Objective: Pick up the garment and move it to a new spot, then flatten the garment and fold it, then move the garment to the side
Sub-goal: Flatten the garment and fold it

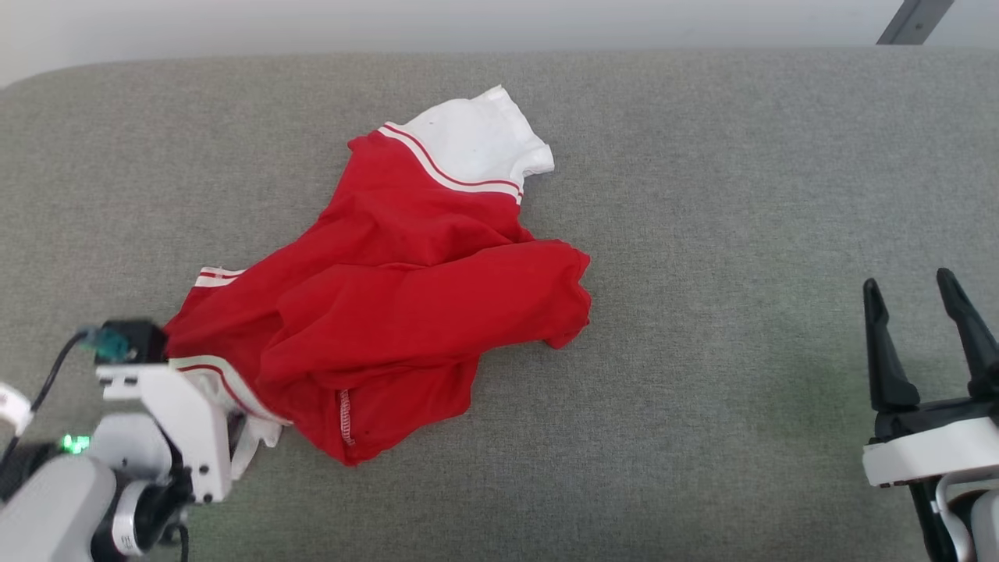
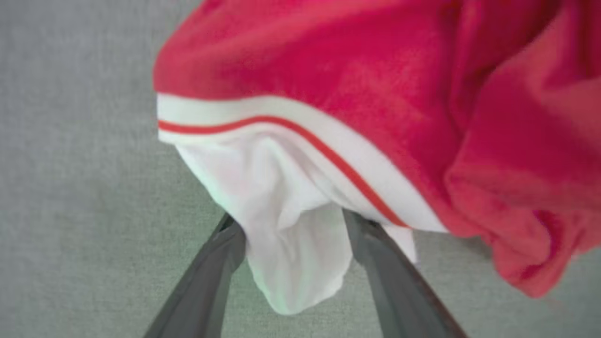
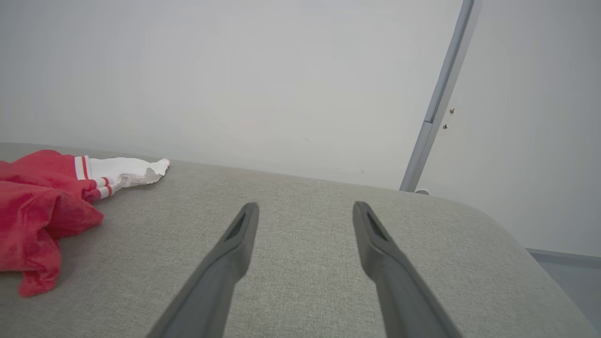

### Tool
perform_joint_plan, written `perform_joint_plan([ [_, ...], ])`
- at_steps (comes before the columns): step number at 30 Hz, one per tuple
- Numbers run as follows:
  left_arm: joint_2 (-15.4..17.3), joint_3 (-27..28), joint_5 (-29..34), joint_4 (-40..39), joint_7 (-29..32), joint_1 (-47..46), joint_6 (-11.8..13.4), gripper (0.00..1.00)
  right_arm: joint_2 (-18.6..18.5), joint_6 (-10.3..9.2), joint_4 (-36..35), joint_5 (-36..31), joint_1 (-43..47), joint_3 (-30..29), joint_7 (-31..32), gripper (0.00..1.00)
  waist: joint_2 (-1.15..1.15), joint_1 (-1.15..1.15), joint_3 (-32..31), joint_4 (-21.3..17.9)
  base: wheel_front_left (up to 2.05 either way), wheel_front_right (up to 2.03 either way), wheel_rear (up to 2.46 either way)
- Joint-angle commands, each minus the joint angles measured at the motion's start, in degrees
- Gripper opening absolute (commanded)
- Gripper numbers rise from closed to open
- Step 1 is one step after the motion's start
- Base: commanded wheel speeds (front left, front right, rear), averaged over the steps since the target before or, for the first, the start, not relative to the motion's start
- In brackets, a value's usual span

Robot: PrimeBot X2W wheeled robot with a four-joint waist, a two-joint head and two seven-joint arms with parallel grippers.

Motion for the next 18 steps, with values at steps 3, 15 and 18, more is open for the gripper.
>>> perform_joint_plan([
  [3, 1.5, 0.0, 1.4, -4.6, 2.1, -3.0, 1.1, 1.0, -0.1, -0.02, 0.2, 0.1, -0.3, 0.8, -0.1, 1.0, 0.0, 0.0, -0.5, -0.1, 0.0, 0.0, 0.0],
  [15, 0.3, -6.2, 4.3, -14.2, 12.7, -13.8, -0.8, 1.0, 0.5, -0.02, 0.8, 0.2, -1.0, 3.5, -0.1, 1.0, 0.0, 0.0, -1.2, -4.1, 0.0, 0.0, 0.0],
  [18, -1.5, -8.8, 5.4, -12.4, 13.8, -15.8, -2.5, 1.0, 0.6, -0.02, 0.9, 0.2, -1.0, 3.6, -0.1, 1.0, 0.0, 0.0, -0.9, -5.0, 0.0, 0.0, 0.0],
])
